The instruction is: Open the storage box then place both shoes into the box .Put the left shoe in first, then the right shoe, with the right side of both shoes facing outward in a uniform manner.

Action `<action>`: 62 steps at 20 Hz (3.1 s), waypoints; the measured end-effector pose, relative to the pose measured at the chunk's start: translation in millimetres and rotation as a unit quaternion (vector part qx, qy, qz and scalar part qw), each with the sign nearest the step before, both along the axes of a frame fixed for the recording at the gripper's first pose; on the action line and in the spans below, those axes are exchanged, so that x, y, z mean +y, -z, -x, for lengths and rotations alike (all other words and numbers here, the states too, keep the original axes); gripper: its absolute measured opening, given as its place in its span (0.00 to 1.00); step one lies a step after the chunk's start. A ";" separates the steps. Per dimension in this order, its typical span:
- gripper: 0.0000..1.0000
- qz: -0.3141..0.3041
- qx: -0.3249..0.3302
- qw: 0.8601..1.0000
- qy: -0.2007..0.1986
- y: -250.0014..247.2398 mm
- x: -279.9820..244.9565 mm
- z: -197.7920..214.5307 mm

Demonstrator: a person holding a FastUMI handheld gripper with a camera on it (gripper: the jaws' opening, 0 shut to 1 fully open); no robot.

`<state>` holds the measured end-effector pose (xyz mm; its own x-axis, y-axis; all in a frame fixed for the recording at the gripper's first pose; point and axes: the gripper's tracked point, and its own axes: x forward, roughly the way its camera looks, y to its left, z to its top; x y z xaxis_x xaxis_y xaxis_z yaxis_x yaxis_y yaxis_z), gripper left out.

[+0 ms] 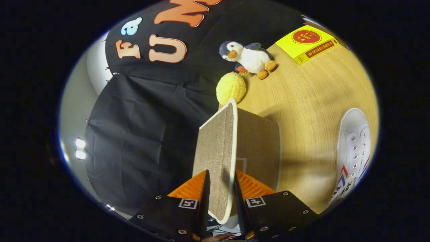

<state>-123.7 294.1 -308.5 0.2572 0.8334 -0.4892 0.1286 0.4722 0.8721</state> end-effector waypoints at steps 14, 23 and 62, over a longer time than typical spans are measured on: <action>0.06 -0.044 -0.048 0.998 0.019 -104.2 30.8 -39.2; 0.10 -0.055 -0.115 0.992 -0.022 -167.1 114.7 -58.1; 0.77 0.408 -0.108 0.906 -0.022 1.7 -103.3 -26.6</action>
<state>-97.0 190.8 -310.2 0.3962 0.2286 -0.8893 -0.0386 0.9718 0.2326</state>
